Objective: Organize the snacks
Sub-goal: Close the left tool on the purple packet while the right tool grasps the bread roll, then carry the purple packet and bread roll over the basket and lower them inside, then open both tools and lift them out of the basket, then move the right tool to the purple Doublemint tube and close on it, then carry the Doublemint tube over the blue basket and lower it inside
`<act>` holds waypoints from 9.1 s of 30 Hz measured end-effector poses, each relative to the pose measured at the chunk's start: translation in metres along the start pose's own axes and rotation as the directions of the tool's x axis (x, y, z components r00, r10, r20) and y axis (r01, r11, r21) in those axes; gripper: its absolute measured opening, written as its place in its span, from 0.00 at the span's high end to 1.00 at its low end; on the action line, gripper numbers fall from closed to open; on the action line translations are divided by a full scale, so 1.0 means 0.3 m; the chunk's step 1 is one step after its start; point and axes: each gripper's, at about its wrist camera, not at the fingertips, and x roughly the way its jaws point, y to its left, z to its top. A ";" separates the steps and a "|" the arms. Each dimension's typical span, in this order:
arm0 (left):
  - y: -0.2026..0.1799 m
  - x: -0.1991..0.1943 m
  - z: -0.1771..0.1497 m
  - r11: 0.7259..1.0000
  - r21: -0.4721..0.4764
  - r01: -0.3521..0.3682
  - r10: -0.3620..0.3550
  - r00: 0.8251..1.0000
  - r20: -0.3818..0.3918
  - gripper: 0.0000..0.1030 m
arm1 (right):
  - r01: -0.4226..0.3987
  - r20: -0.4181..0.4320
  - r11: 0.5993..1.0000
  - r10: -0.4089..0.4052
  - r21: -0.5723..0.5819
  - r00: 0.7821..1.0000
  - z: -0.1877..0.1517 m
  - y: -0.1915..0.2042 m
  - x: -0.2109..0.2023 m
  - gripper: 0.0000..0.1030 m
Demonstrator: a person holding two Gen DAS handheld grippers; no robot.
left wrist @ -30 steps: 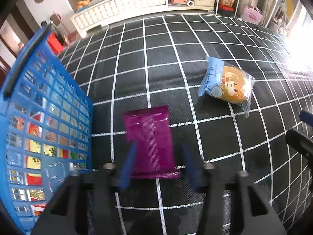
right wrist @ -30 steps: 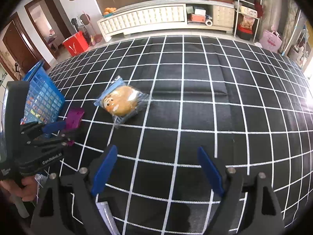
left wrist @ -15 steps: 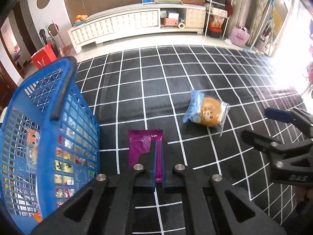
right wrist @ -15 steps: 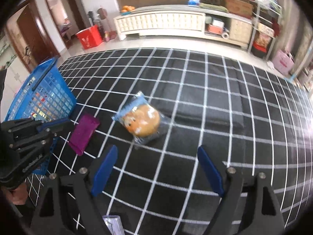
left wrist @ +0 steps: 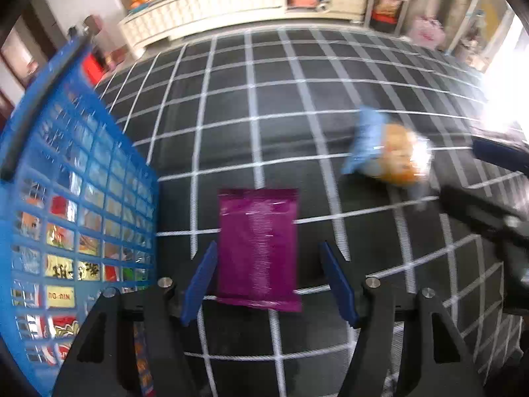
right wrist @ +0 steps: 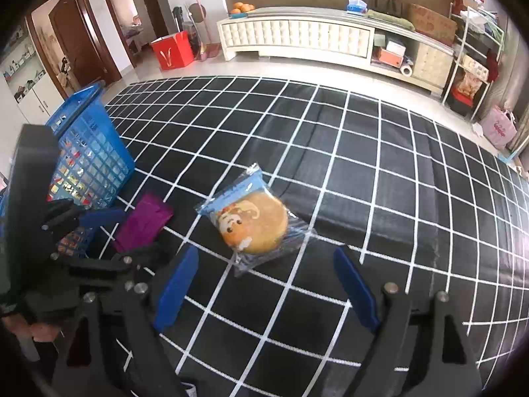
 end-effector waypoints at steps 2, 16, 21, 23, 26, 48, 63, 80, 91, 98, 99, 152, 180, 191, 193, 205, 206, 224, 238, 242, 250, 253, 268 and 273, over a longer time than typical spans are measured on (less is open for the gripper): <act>0.024 0.013 -0.005 0.997 -0.052 0.060 -0.060 0.998 -0.002 0.37 | -0.005 -0.003 1.000 0.005 -0.004 1.000 0.005 -0.006 0.016 0.15; 0.029 -0.009 -0.011 0.995 -0.086 0.050 -0.044 0.996 0.075 0.55 | -0.009 -0.085 0.997 0.002 -0.078 0.996 0.046 0.005 0.145 0.15; 0.039 -0.011 -0.059 0.994 -0.093 0.058 -0.051 0.995 0.083 0.55 | -0.032 -0.091 0.995 0.023 -0.096 0.996 0.052 0.014 0.165 0.15; 0.048 -0.023 -0.068 0.995 -0.089 0.052 -0.043 0.995 0.092 0.55 | -0.033 -0.083 0.993 0.024 -0.114 0.996 0.050 0.016 0.171 0.16; 0.054 -0.037 -0.084 0.994 -0.089 0.056 -0.047 0.994 0.098 0.55 | -0.004 -0.055 0.986 -0.006 -0.168 0.998 0.039 0.032 0.163 0.25; 0.030 -0.493 -0.231 0.993 -0.012 0.121 -0.113 0.954 0.278 0.55 | 0.089 0.114 0.989 -0.075 -0.117 0.991 -0.009 0.097 -0.354 0.44; 0.208 -0.901 -0.399 0.997 -0.004 0.080 -0.069 0.890 0.450 0.55 | 0.096 0.269 0.984 -0.052 -0.153 0.962 -0.025 0.411 -0.694 0.44; 0.568 -1.038 -0.507 0.997 -0.062 0.054 -0.016 0.869 0.495 0.55 | -0.002 0.277 0.987 0.047 -0.161 0.960 0.000 0.700 -0.646 0.44; 0.670 -0.955 -0.485 0.995 -0.072 0.069 -0.029 0.895 0.446 0.55 | -0.011 0.234 0.985 0.051 -0.171 0.971 0.033 0.789 -0.541 0.44; 0.694 -0.825 -0.448 0.989 -0.089 0.114 -0.072 0.922 0.380 0.55 | 0.002 0.185 0.985 0.030 -0.170 0.982 0.033 0.795 -0.471 0.44; 0.696 -0.801 -0.442 0.988 -0.094 0.120 -0.077 0.927 0.367 0.55 | 0.005 0.177 0.986 0.025 -0.167 0.984 0.036 0.793 -0.462 0.44; 1.004 -0.749 -0.599 0.975 -0.207 0.075 0.013 0.920 0.392 0.20 | -0.062 -0.059 0.975 0.051 -0.213 0.997 0.102 1.091 -0.119 0.40; 0.772 -0.967 -0.636 0.994 -0.096 0.047 0.009 0.854 0.519 0.00 | 0.041 0.189 0.996 -0.025 -0.083 0.982 -0.006 0.897 -0.540 0.00; 0.555 -1.054 -0.646 0.997 -0.018 0.075 -0.053 0.831 0.553 0.00 | 0.059 0.257 0.998 -0.061 0.012 0.964 -0.121 0.729 -0.698 0.00; 0.516 -1.058 -0.649 0.998 -0.002 0.071 -0.058 0.833 0.551 0.00 | 0.063 0.264 0.998 -0.069 0.028 0.962 -0.146 0.697 -0.721 0.00; 0.307 -1.010 -0.666 0.992 0.073 0.103 -0.126 0.853 0.507 0.00 | 0.086 0.221 0.990 -0.110 0.114 0.969 -0.273 0.528 -0.735 0.00; 0.293 -1.000 -0.667 0.991 0.073 0.110 -0.132 0.857 0.499 0.00 | 0.088 0.212 0.989 -0.112 0.118 0.971 -0.285 0.513 -0.728 0.00; 0.109 -0.681 -0.715 0.986 -0.027 0.162 -0.148 0.949 0.279 0.00 | 0.067 0.033 0.993 -0.071 0.098 0.997 -0.445 0.346 -0.481 0.00; 0.066 -0.503 -0.679 0.989 -0.042 0.142 -0.134 0.977 0.163 0.00 | 0.052 -0.078 0.995 -0.045 0.090 0.996 -0.465 0.287 -0.269 0.32; 0.049 -0.449 -0.664 0.989 -0.036 0.144 -0.138 0.981 0.135 0.00 | 0.049 -0.120 0.995 -0.039 0.085 0.992 -0.479 0.270 -0.209 0.38; 0.030 -0.395 -0.638 0.991 -0.020 0.130 -0.127 0.986 0.112 0.00 | 0.036 -0.123 0.998 -0.030 0.053 0.992 -0.461 0.262 -0.149 0.54; 0.035 -0.394 -0.627 0.991 -0.025 0.129 -0.125 0.986 0.114 0.00 | 0.044 -0.121 0.998 -0.040 0.036 0.992 -0.452 0.262 -0.137 0.65; 0.039 -0.537 -0.669 0.992 0.000 0.130 -0.127 0.975 0.181 0.00 | 0.037 -0.020 0.998 -0.036 0.049 0.999 -0.460 0.317 -0.306 0.66; 0.061 -0.629 -0.679 0.989 0.005 0.145 -0.142 0.960 0.242 0.00 | 0.035 0.042 0.998 -0.037 0.049 0.998 -0.448 0.357 -0.422 0.66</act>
